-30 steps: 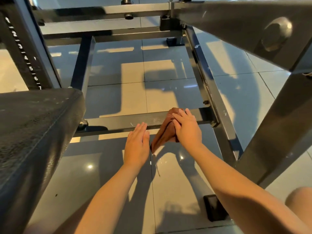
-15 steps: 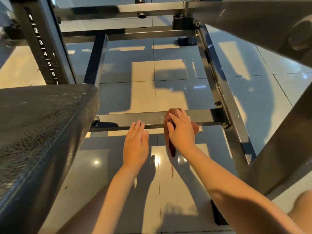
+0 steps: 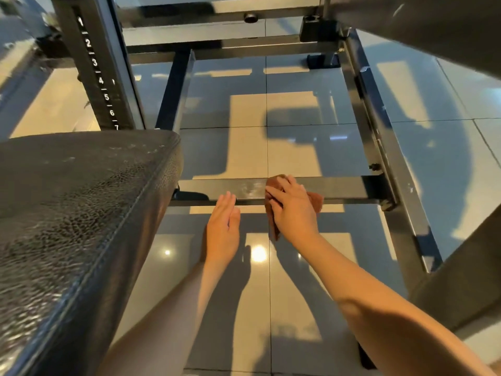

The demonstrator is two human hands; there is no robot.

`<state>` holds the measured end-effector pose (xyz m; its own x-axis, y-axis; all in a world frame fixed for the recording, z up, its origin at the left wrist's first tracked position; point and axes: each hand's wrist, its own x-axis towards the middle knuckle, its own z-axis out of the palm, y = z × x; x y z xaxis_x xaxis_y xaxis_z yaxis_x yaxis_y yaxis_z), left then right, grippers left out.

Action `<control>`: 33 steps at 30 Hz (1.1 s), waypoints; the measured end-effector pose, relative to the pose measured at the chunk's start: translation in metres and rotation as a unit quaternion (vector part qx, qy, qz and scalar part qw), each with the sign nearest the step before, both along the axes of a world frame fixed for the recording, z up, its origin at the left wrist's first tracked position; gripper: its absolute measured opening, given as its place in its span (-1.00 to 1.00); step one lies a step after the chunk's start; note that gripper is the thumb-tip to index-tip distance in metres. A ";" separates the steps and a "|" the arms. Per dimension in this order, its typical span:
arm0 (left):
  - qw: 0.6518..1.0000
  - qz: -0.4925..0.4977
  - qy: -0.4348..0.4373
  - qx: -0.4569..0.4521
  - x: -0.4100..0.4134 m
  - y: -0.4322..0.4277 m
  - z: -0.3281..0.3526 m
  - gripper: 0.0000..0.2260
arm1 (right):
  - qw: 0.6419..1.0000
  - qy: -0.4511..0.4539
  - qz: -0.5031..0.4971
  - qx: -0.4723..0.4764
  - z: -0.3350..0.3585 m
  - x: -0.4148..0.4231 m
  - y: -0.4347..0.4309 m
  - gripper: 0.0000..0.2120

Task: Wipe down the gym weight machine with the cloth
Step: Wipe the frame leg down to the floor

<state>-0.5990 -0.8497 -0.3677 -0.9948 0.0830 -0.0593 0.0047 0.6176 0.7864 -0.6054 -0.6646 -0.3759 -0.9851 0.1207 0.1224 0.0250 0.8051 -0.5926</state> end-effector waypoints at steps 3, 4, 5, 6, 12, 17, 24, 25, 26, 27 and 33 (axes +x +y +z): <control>1.000 0.006 0.006 0.017 0.000 0.001 -0.003 -0.62 | 0.999 -0.022 0.035 -0.025 0.002 -0.012 -0.030 -0.67; 1.000 0.010 0.004 0.029 0.000 0.001 -0.002 -0.62 | 0.996 -0.028 0.079 -0.021 0.004 -0.018 -0.041 -0.65; 0.999 0.016 -0.001 0.044 0.000 0.002 -0.001 -0.63 | 0.992 -0.033 0.119 -0.013 0.006 -0.022 -0.049 -0.64; 0.998 0.023 -0.004 0.058 0.000 0.003 0.000 -0.63 | 0.989 -0.036 0.147 0.002 0.007 -0.024 -0.052 -0.63; 0.999 0.014 -0.008 0.044 -0.002 0.000 0.000 -0.63 | 0.999 -0.031 0.018 0.006 0.001 -0.034 -0.022 -0.66; 0.995 0.037 -0.031 0.089 -0.003 0.003 0.008 -0.62 | 0.989 -0.046 0.139 0.007 0.008 -0.043 -0.066 -0.65; 1.000 -0.003 -0.019 0.000 -0.002 0.003 0.011 -0.61 | 1.000 -0.018 -0.011 -0.002 0.007 -0.018 0.018 -0.70; 1.000 -0.010 -0.016 -0.017 -0.002 0.003 0.010 -0.60 | 0.998 -0.024 -0.057 0.015 0.006 -0.015 0.020 -0.69; 0.999 -0.011 -0.009 -0.038 -0.002 0.004 0.011 -0.60 | 0.996 -0.025 -0.076 0.031 0.005 -0.015 0.014 -0.68; 0.998 -0.012 0.003 -0.058 -0.002 0.007 0.012 -0.60 | 0.997 -0.023 -0.062 0.036 0.006 -0.016 0.004 -0.68; 0.993 -0.095 0.018 -0.063 -0.015 0.051 0.024 -0.59 | 0.993 -0.028 0.112 0.006 0.003 0.002 0.005 -0.62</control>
<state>-0.6143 -0.7987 -0.3434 -0.9633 0.2643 -0.0463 0.1573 0.6959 0.7007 -0.6039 -0.6591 -0.3728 -0.9923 -0.1041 0.0674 -0.1238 0.8014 -0.5852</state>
